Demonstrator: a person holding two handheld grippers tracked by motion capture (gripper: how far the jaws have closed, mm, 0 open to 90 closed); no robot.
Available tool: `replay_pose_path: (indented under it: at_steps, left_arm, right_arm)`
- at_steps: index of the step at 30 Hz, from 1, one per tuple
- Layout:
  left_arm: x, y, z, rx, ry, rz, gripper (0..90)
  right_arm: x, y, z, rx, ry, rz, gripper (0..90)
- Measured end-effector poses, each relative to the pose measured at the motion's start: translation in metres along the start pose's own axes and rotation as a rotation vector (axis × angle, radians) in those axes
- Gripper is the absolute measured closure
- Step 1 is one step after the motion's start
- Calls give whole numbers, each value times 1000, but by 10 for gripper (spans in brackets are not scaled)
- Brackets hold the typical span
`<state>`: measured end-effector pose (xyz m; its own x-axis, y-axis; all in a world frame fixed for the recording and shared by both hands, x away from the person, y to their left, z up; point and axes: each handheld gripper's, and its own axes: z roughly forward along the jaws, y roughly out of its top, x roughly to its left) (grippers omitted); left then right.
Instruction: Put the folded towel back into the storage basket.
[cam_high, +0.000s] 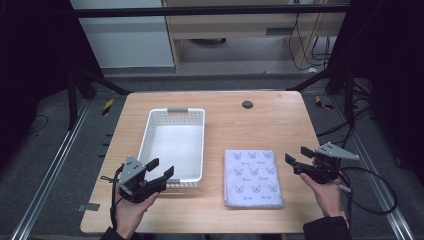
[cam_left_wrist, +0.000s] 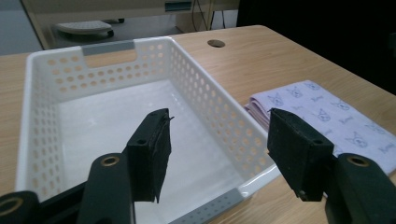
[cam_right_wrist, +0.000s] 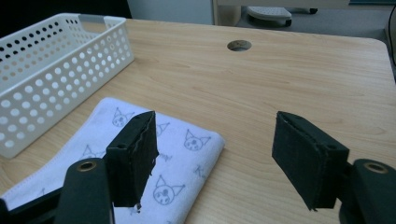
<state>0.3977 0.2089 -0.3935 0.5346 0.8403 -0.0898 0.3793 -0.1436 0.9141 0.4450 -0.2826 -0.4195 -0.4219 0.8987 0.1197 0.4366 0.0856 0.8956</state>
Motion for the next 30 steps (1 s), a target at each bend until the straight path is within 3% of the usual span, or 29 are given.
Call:
replay_pose_path:
  at_steps: [19, 30]
  left_arm:
    - [-69, 15, 52, 52, -129, 63, 425]
    - [-94, 3, 76, 130, -136, 107, 446]
  right_arm:
    - [7, 17, 14, 7, 23, -24, 310]
    - [7, 16, 19, 23, 29, -28, 310]
